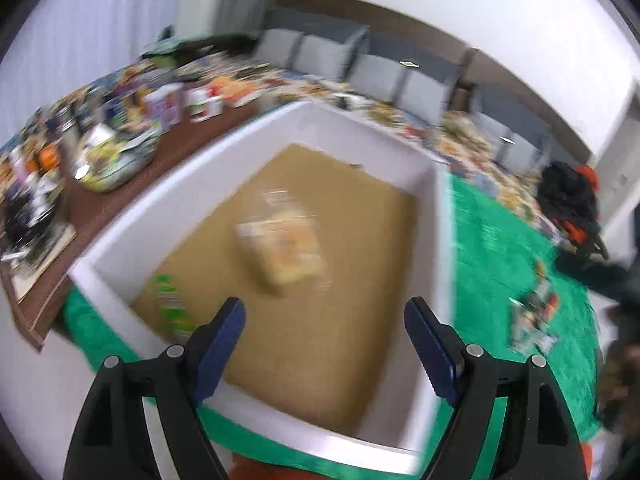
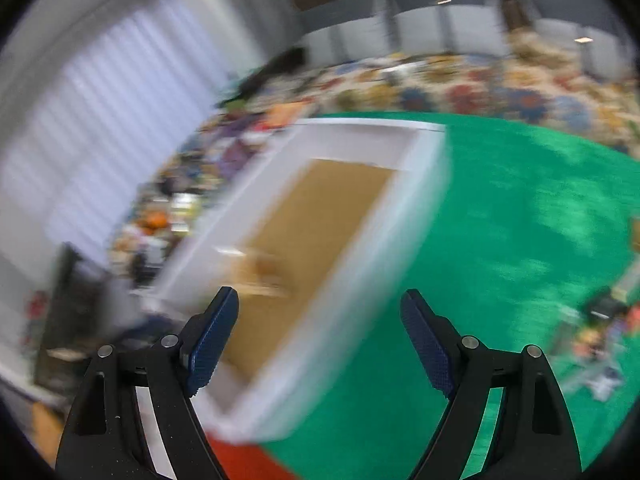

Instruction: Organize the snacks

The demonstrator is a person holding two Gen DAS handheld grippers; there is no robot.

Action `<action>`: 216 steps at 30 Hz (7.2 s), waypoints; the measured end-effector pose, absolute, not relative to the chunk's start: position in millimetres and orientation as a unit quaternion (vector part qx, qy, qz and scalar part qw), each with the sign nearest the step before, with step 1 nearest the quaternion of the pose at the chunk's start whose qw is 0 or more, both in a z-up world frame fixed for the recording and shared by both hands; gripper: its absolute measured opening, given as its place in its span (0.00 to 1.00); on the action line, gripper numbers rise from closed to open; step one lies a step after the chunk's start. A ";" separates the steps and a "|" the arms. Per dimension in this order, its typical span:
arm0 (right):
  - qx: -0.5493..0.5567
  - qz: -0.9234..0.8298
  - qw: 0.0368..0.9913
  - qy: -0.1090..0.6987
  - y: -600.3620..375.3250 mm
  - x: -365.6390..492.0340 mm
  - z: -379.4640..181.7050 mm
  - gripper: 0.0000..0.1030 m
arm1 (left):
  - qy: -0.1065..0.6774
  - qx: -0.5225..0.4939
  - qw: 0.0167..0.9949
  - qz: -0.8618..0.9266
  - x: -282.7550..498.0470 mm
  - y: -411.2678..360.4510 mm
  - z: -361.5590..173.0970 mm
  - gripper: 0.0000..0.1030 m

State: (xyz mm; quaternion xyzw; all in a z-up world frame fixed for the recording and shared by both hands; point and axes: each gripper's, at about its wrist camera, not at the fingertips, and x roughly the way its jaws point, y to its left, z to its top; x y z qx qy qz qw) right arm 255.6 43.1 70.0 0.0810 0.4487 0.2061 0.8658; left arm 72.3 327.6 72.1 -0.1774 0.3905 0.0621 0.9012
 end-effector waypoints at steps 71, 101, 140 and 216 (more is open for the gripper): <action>0.051 -0.141 0.881 0.448 -349.8 193.3 -88.0 0.94 | 0.412 0.022 0.909 -0.058 76.0 46.4 -80.7 1.00; 0.051 -0.141 0.881 0.449 -348.4 194.6 -87.5 0.94 | 0.409 0.021 0.910 -0.058 75.2 45.9 -80.9 1.00; 0.051 -0.141 0.881 0.449 -348.6 193.5 -87.6 0.94 | 0.398 0.020 0.915 -0.057 75.5 46.3 -81.5 1.00; 0.051 -0.142 0.881 0.449 -347.0 194.9 -86.6 0.94 | 0.470 -0.072 0.870 -0.129 213.7 11.9 -22.2 0.88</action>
